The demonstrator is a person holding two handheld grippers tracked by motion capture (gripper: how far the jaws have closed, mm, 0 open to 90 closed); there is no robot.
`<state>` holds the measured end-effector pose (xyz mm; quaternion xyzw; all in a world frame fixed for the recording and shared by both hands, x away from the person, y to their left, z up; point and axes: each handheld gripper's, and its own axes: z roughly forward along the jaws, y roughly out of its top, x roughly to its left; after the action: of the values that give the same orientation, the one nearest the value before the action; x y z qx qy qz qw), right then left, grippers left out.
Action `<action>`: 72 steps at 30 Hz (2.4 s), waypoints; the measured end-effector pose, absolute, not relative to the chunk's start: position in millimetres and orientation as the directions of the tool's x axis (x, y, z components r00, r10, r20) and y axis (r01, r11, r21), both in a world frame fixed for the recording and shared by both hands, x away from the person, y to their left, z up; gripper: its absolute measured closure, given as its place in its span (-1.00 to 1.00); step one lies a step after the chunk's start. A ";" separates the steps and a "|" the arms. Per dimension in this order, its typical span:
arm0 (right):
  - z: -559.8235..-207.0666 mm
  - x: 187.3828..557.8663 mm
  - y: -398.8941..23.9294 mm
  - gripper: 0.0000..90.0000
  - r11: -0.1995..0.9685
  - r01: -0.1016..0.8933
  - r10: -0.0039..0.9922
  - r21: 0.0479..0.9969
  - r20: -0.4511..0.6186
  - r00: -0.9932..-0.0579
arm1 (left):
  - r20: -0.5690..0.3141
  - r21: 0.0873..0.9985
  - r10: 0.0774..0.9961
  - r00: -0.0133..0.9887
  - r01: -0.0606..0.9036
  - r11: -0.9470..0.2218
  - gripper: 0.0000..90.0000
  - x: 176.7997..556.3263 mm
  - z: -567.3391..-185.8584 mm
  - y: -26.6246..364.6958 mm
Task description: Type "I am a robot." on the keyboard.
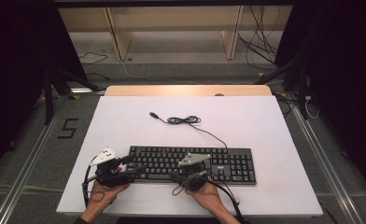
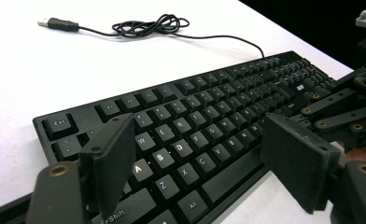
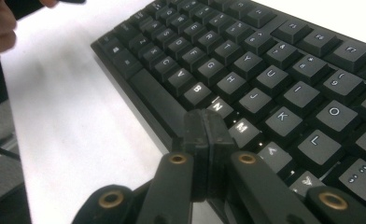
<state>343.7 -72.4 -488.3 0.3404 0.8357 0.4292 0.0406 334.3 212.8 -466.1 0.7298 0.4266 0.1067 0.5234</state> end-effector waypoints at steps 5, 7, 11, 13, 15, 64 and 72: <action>-484.1 343.6 -75.1 0.80 0.375 0.538 0.605 0.755 0.240 -0.759 | -0.292 0.851 0.739 0.608 0.517 -0.089 -0.41 336.6 -466.9 214.2; -483.1 343.4 -76.0 0.75 0.370 0.537 0.600 0.758 0.246 -0.761 | -0.295 0.850 0.741 0.603 0.519 -0.085 -0.41 338.1 -467.7 214.9; -480.1 342.6 -77.6 0.59 0.363 0.530 0.593 0.766 0.249 -0.766 | -0.298 0.849 0.744 0.598 0.523 -0.081 -0.36 339.7 -468.3 216.3; -477.5 342.4 -78.8 0.45 0.357 0.530 0.592 0.770 0.253 -0.766 | -0.298 0.847 0.744 0.598 0.525 -0.083 -0.31 341.2 -469.2 216.8; -475.3 342.7 -80.5 0.33 0.355 0.531 0.592 0.770 0.255 -0.765 | -0.298 0.845 0.747 0.595 0.528 -0.083 -0.25 341.8 -469.7 216.5; -458.3 331.3 -105.7 -0.24 0.317 0.482 0.614 0.817 0.211 -0.761 | -0.217 0.776 0.811 0.544 0.600 -0.195 0.97 360.6 -487.3 210.8; -458.0 329.8 -107.1 -0.26 0.317 0.484 0.612 0.815 0.215 -0.762 | -0.216 0.775 0.809 0.547 0.600 -0.198 0.98 360.8 -487.5 211.0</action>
<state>329.8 -107.1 -458.0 0.3388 0.8088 0.4760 0.0668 360.8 211.0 -487.5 0.7647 0.4607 0.1201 0.4342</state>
